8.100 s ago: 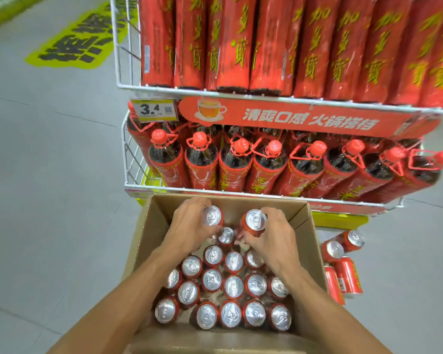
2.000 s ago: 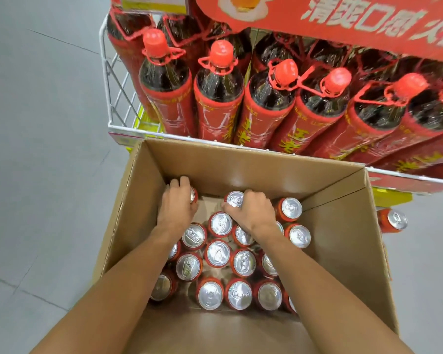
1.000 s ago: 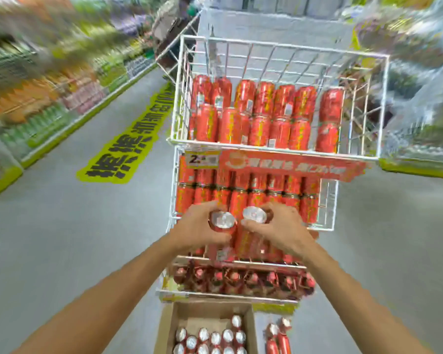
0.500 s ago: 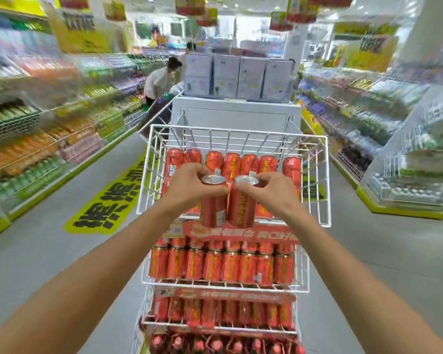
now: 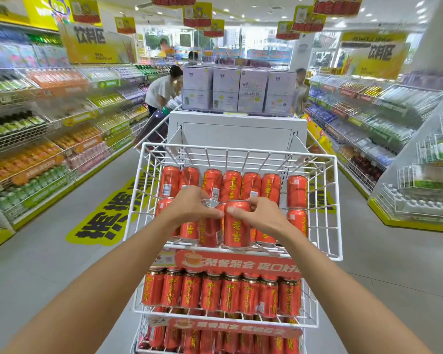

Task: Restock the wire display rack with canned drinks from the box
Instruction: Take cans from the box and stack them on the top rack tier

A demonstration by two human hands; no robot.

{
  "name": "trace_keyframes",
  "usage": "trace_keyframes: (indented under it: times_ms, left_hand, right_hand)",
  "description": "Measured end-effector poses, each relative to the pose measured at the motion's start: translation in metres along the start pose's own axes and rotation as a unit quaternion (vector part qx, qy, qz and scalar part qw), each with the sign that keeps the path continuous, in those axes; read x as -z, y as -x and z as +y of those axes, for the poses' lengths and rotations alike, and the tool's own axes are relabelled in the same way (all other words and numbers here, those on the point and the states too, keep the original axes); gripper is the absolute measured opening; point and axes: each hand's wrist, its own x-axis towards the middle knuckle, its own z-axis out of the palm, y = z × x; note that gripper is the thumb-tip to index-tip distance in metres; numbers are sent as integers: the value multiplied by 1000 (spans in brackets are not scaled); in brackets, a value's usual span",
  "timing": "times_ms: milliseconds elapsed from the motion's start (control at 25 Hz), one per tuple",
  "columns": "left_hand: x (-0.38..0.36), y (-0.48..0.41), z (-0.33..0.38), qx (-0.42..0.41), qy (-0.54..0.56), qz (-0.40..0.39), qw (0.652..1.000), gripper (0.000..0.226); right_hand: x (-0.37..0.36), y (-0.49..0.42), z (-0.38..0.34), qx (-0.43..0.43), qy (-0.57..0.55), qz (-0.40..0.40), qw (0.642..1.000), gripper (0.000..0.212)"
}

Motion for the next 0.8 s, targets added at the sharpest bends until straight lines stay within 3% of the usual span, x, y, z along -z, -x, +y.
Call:
trace_keyframes:
  times_ms: [80,160,280,360,480,600,800]
  left_hand:
    - [8,-10,0,-12,-2,-76,997,44]
    - [10,-18,-1,-10,-11,-101,995,47]
    - [-5,-31,-5,-9,-71,-24,997,40]
    - [-20,-36,-9,10,-81,45,996,49]
    - [-34,-43,-4,17,-89,111,990,25]
    - [-41,-50,0,4,-90,108,990,12]
    - [-48,-52,-8,-14,-65,117,991,15]
  right_hand:
    - [-2,-7,5,6,3,-11,1000,37]
    - [-7,-14,11,12,8,2,1000,36]
    - [-19,-25,18,14,24,28,999,39]
    - [-24,-31,24,11,34,46,998,38]
    - [-27,-40,34,-4,46,65,997,42]
    - [-30,-49,44,-29,56,66,996,47]
    - [-35,-57,54,-39,31,54,997,46]
